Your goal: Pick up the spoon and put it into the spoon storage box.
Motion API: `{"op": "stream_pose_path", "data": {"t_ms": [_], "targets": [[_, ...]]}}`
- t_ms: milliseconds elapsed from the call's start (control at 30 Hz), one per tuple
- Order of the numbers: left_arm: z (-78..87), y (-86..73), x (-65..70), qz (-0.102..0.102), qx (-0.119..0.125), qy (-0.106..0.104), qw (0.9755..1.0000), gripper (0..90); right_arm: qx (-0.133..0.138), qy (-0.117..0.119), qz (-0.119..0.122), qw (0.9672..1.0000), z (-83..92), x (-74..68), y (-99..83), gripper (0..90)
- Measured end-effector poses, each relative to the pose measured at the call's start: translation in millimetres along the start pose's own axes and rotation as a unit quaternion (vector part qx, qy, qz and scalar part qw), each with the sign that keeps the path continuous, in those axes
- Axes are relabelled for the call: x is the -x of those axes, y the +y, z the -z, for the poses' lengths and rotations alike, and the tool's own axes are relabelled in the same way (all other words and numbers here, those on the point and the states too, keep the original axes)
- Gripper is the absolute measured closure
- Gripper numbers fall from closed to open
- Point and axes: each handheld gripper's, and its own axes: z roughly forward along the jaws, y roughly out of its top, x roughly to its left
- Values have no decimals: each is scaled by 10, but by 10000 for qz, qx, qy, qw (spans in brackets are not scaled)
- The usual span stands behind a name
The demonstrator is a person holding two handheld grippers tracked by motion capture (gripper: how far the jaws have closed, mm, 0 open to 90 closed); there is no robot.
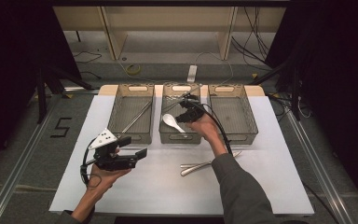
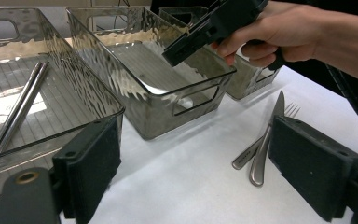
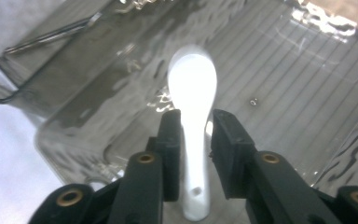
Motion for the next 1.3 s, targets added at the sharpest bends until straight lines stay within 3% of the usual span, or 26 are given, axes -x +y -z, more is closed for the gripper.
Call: {"op": "stream_pose_path", "data": {"t_ms": [300, 433, 533, 933, 1300], "targets": [[0, 1, 0, 62, 31, 0, 10000, 157, 395, 173, 432, 9981, 276, -227, -64, 504], [-3, 1, 5, 19, 12, 1, 10000, 157, 439, 344, 527, 9970, 386, -348, -152, 443], [3, 4, 7, 13, 46, 23, 10000, 156, 472, 289, 697, 9960, 443, -422, -221, 392], [2, 1, 1, 28, 58, 48, 10000, 157, 819, 502, 760, 9925, 598, -596, -488, 346], [0, 0, 3, 9, 34, 45, 10000, 157, 931, 582, 632, 9920, 593, -566, -741, 341]]}}
